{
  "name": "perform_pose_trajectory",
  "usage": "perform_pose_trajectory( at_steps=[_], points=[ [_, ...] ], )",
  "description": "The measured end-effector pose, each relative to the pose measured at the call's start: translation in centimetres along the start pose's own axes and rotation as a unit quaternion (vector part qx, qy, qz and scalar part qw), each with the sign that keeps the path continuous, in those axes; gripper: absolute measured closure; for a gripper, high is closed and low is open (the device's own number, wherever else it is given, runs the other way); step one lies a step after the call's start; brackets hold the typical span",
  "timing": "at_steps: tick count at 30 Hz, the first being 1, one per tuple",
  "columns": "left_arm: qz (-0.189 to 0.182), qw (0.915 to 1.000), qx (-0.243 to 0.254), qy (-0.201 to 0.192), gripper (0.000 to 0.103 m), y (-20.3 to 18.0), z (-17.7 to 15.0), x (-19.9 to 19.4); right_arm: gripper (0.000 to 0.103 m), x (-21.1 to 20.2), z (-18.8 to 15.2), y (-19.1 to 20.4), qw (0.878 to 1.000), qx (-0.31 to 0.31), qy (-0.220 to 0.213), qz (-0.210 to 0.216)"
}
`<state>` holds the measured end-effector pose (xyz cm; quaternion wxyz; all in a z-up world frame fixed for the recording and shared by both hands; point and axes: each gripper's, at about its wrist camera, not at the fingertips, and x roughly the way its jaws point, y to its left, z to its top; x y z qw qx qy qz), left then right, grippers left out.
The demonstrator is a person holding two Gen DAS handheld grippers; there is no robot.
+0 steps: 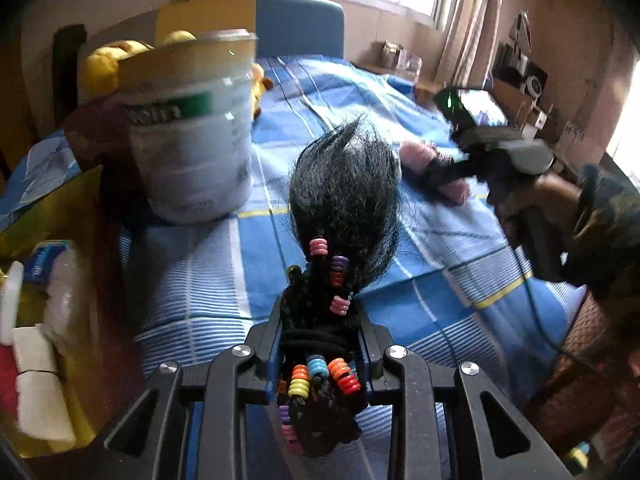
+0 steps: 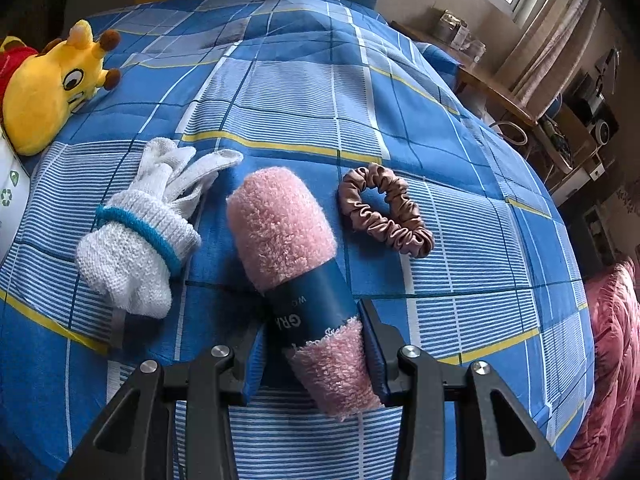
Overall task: Organize soft objects
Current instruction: 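Release the hair piece onto the tray with the left tool while the right tool holds the towel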
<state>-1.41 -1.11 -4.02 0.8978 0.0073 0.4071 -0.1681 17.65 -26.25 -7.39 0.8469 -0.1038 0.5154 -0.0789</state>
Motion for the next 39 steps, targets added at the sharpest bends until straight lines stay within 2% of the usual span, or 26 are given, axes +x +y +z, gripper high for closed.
perform_pose_trajectory(
  at_steps=[4, 8, 11, 15, 18, 20, 23, 24, 25, 27, 29, 34, 37, 39],
  points=[
    [0.011, 0.9992, -0.037, -0.015, 0.073, 2.3, 0.6, -2.8, 0.061, -0.1, 0.0, 0.1, 1.0, -0.004, -0.001, -0.001],
    [0.045, 0.9948, -0.087, -0.03, 0.073, 6.4, 0.7, -5.7, 0.061, -0.2, 0.0, 0.2, 1.0, -0.009, -0.002, -0.003],
    [0.08, 0.9879, -0.126, -0.04, 0.073, 10.3, 0.6, -7.7, 0.061, -0.2, -0.1, 0.3, 1.0, -0.012, -0.003, -0.006],
    [0.139, 0.9718, -0.187, -0.039, 0.073, 16.2, -0.9, -9.4, 0.061, -0.3, -0.2, 0.5, 1.0, -0.016, -0.004, -0.01],
    [0.18, 0.9554, -0.233, -0.024, 0.073, 20.5, -2.2, -9.8, 0.061, -0.3, -0.2, 0.6, 1.0, -0.021, -0.005, -0.014],
    [0.211, 0.9458, -0.246, -0.017, 0.073, 22.5, -3.0, -9.9, 0.061, -0.4, -0.2, 0.7, 1.0, -0.023, -0.006, -0.016],
    [0.227, 0.936, -0.269, 0.006, 0.071, 25.0, -4.0, -9.3, 0.061, -0.4, -0.3, 0.6, 1.0, -0.025, -0.006, -0.017],
    [0.231, 0.9326, -0.277, 0.011, 0.066, 25.5, -4.3, -9.1, 0.061, -0.3, -0.3, 0.6, 1.0, -0.025, -0.006, -0.017],
    [0.23, 0.9319, -0.28, 0.014, 0.064, 25.5, -4.3, -8.8, 0.061, -0.3, -0.2, 0.6, 1.0, -0.025, -0.006, -0.017],
    [0.227, 0.9336, -0.277, 0.013, 0.051, 24.8, -4.2, -8.1, 0.061, -0.3, -0.2, 0.6, 1.0, -0.023, -0.005, -0.017],
    [0.229, 0.9387, -0.258, 0.007, 0.05, 24.0, -4.0, -8.3, 0.062, -0.3, -0.1, 0.6, 1.0, -0.021, -0.004, -0.019],
    [0.237, 0.9443, -0.228, -0.009, 0.042, 22.7, -3.9, -9.3, 0.066, -0.8, 1.1, -0.5, 1.0, 0.016, 0.0, -0.017],
    [0.246, 0.9463, -0.209, -0.02, 0.04, 21.9, -3.2, -10.2, 0.066, -2.5, 3.2, -1.5, 0.998, 0.05, -0.019, -0.01],
    [0.25, 0.9466, -0.201, -0.027, 0.04, 21.6, -3.1, -10.7, 0.066, -3.6, 5.0, -1.2, 0.998, 0.047, -0.03, -0.01]
  ],
)
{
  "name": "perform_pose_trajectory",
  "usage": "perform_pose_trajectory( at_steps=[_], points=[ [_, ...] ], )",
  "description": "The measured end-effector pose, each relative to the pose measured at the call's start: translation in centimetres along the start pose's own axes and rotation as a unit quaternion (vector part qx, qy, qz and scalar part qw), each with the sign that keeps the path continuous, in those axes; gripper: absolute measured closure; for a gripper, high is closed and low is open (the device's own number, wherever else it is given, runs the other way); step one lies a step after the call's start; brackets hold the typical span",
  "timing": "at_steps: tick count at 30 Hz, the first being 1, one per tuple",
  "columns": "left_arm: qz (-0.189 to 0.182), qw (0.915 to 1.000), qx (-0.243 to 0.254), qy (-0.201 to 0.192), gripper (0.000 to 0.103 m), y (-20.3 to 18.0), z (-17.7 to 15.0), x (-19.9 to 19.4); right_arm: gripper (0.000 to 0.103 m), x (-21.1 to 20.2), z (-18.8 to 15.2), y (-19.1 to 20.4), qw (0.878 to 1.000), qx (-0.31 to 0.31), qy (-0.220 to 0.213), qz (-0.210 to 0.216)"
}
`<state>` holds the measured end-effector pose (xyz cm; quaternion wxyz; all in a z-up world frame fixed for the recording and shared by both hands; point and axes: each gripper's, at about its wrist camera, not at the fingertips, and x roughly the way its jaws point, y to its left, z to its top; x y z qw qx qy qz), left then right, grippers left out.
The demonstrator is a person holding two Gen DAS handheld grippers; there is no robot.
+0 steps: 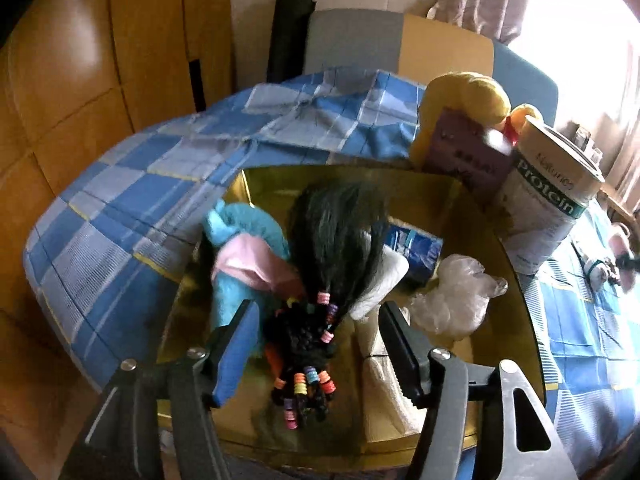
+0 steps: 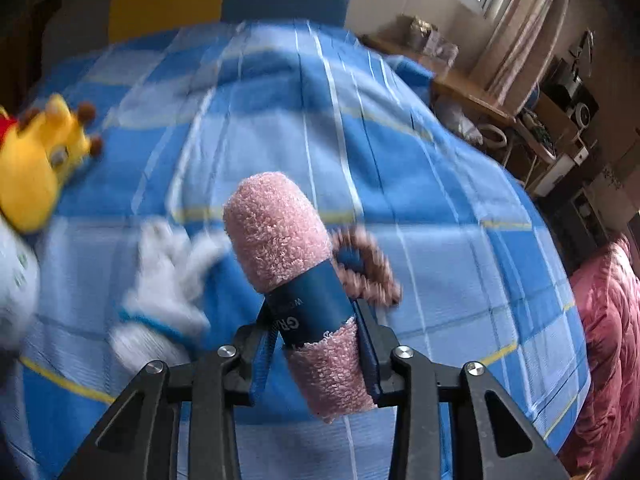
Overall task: Organize soft objects
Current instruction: 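Release the hair piece onto the tray with the left tool while the right tool holds the towel, then carry the pink towel roll toward the gold tray with the right tool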
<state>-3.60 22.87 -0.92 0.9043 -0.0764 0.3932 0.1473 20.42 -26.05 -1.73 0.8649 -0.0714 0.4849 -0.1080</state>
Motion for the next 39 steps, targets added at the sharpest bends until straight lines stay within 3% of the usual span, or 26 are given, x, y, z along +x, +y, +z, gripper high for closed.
perform_pose_trajectory(
  at_steps=[8, 14, 21, 28, 34, 36, 39],
  points=[
    [-0.023, 0.9994, 0.015, -0.023, 0.04, -0.3, 0.5, -2.2, 0.066, -3.3, 8.2, 6.0, 0.998, -0.05, -0.037, -0.007],
    [-0.035, 0.9987, 0.021, -0.031, 0.04, -0.1, 0.7, -3.1, 0.066, -5.9, 12.7, 13.4, 0.994, -0.081, -0.068, 0.026],
    [-0.037, 0.9987, 0.015, -0.031, 0.04, 0.3, 0.7, -3.2, 0.066, -11.6, 14.8, 23.3, 0.973, -0.163, -0.14, 0.09],
    [-0.031, 0.999, 0.005, -0.031, 0.04, 0.9, 0.8, -3.1, 0.066, -17.6, 11.6, 29.9, 0.932, -0.242, -0.195, 0.187],
    [-0.025, 0.9989, -0.001, -0.039, 0.04, 1.2, 0.8, -3.5, 0.066, -20.4, 5.0, 34.3, 0.888, -0.339, -0.193, 0.243],
    [-0.022, 0.9989, -0.004, -0.041, 0.037, 1.3, 0.7, -3.7, 0.066, -20.4, 2.8, 35.1, 0.879, -0.362, -0.181, 0.251],
    [-0.017, 0.9988, -0.008, -0.046, 0.035, 1.4, 0.6, -4.0, 0.066, -19.8, 0.0, 35.9, 0.879, -0.368, -0.155, 0.261]
  ],
)
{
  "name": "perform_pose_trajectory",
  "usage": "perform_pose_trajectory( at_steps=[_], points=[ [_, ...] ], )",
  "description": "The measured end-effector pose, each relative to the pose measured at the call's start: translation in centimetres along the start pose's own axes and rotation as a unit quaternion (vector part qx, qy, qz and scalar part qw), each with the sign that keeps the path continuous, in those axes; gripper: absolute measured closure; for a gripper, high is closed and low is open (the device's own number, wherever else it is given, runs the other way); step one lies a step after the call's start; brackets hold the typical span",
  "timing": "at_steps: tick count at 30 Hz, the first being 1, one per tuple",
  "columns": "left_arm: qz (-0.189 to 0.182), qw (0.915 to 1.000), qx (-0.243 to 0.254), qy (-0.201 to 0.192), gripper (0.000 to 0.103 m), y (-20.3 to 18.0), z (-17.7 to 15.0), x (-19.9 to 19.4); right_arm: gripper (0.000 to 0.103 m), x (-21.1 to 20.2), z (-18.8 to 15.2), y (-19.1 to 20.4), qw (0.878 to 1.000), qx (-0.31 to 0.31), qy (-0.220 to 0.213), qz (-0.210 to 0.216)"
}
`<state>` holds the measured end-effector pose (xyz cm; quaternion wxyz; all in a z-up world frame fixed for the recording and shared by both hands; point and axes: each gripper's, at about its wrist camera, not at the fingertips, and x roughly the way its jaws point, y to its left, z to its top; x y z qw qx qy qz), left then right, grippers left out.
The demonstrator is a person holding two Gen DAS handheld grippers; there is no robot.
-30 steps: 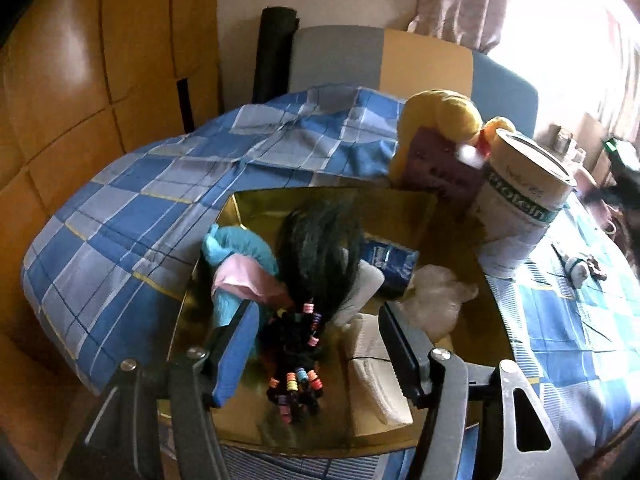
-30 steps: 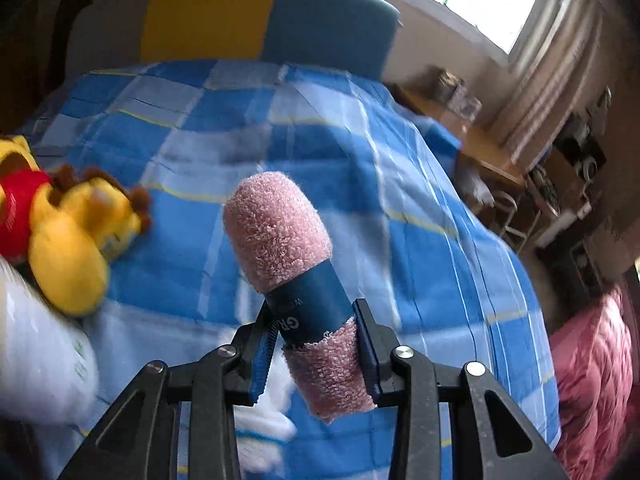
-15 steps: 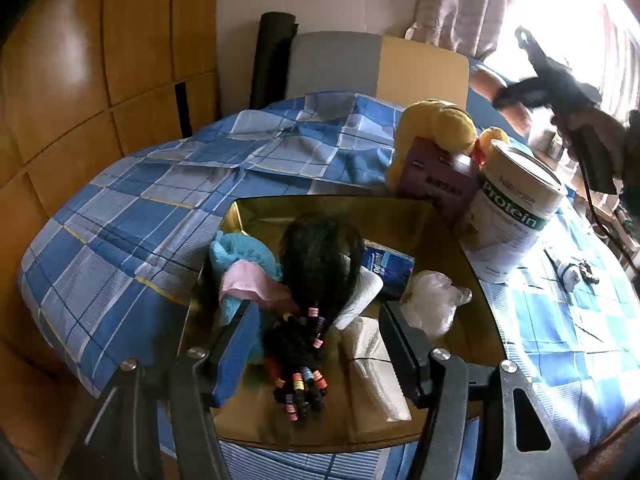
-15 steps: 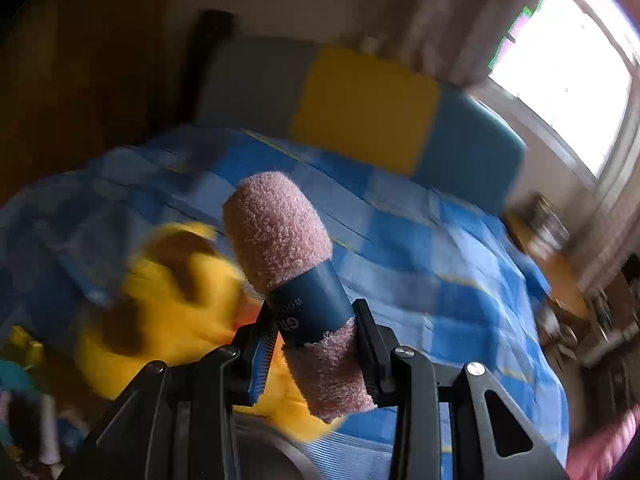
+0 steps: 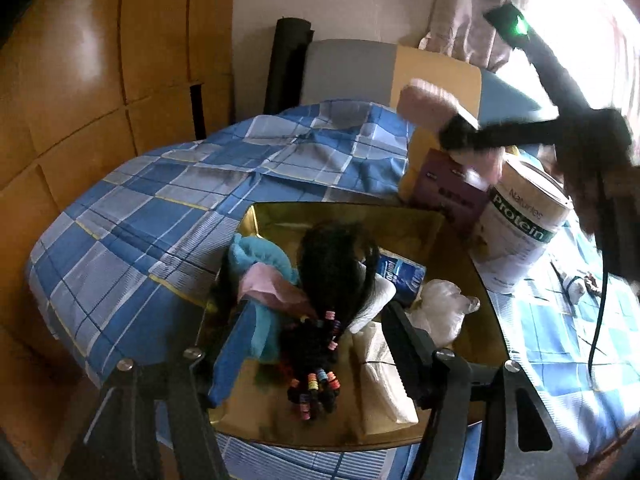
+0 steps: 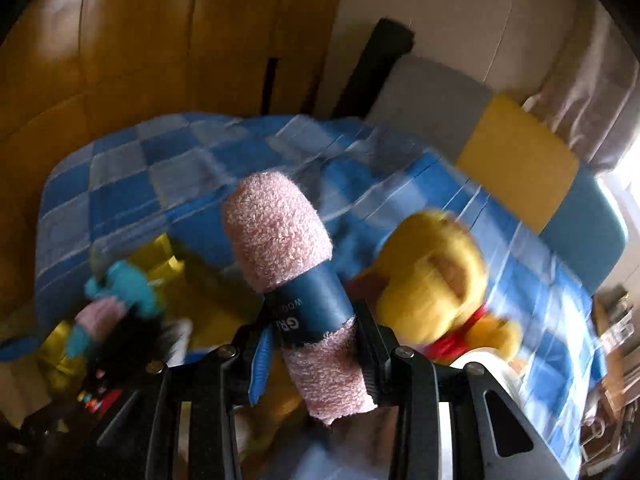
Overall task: Organize soft objects
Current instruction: 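Carry the pink towel roll toward the gold tray with the right tool, then lower the pink towel roll onto the tray and open the right tool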
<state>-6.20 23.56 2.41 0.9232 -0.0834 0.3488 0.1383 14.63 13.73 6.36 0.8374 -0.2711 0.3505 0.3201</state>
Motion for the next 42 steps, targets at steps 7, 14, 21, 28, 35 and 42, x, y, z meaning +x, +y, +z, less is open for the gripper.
perform_pose_trajectory(
  at_steps=[7, 14, 21, 28, 35, 42],
  points=[
    [0.006, 1.0, -0.006, -0.005, 0.033, 0.1, -0.2, -0.5, 0.066, 1.7, -5.3, 3.2, 0.997, 0.051, 0.049, 0.041],
    [0.01, 0.9998, -0.014, -0.004, 0.031, 0.3, -0.5, -0.5, 0.066, 1.6, -9.0, 4.8, 0.992, 0.093, 0.072, 0.035],
    [0.017, 0.9998, -0.014, -0.001, 0.025, 0.1, -0.7, -0.5, 0.065, 2.1, -11.2, 5.6, 0.988, 0.123, 0.091, 0.026],
    [0.024, 0.9996, -0.013, 0.0, 0.02, 0.0, -1.0, -0.4, 0.065, 2.8, -12.1, 6.3, 0.988, 0.122, 0.094, 0.006],
    [0.022, 0.9997, -0.007, -0.006, 0.02, -0.7, -1.1, -0.7, 0.065, 0.9, -13.0, 6.4, 0.989, 0.124, 0.082, 0.009],
    [0.024, 0.9996, 0.002, -0.011, 0.018, -1.5, -1.3, -1.2, 0.062, -0.4, -13.6, 7.1, 0.991, 0.111, 0.072, 0.011]
  ],
)
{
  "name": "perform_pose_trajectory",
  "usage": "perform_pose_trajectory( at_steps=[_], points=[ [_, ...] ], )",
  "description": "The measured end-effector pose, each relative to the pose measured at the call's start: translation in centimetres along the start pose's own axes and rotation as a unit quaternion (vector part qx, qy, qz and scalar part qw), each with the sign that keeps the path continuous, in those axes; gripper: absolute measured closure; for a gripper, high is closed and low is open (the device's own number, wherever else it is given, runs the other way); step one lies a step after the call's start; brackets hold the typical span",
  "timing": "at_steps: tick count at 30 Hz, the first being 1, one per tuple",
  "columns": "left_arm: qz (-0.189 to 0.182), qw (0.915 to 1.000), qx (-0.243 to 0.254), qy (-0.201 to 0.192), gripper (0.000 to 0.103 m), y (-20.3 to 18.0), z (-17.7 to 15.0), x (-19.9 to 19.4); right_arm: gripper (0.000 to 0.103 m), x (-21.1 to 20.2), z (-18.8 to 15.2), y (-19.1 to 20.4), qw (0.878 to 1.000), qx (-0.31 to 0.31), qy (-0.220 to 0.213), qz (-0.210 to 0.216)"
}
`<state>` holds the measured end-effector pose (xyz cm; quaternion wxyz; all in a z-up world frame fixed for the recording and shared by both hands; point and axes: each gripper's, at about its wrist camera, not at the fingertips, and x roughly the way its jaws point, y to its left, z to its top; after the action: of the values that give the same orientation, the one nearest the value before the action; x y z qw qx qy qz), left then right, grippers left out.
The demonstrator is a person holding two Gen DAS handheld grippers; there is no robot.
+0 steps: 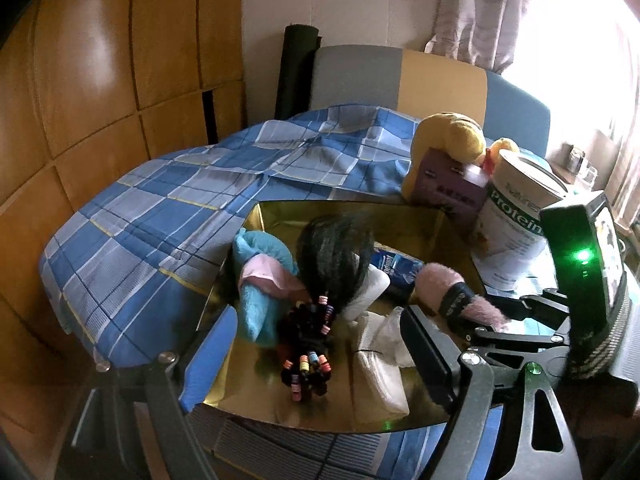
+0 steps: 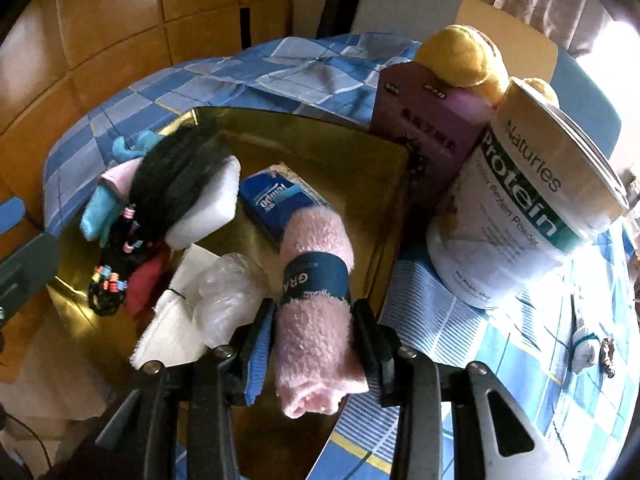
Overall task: Organize soft objects
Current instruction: 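Lower the pink towel roll onto the tray and open the right tool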
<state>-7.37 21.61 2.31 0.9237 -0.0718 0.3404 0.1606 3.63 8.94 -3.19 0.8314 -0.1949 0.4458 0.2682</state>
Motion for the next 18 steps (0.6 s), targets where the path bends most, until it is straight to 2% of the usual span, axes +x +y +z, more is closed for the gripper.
perform_pose_trajectory(
  at_steps=[5, 11, 18],
  points=[
    [0.0, 1.0, 0.005, 0.0, 0.018, -0.4, -0.1, -0.2, 0.061, -1.8, -0.1, -0.8, 0.999, 0.017, -0.035, 0.007],
    [-0.006, 0.9999, 0.015, -0.003, 0.018, -1.1, -0.3, -0.5, 0.059, -3.3, -0.1, -2.4, 0.998, 0.041, -0.057, 0.012],
    [-0.012, 0.9995, 0.029, -0.005, 0.018, -1.9, -0.3, -0.6, 0.058, -5.8, -0.2, -4.6, 0.993, 0.065, -0.096, 0.001]
  ],
)
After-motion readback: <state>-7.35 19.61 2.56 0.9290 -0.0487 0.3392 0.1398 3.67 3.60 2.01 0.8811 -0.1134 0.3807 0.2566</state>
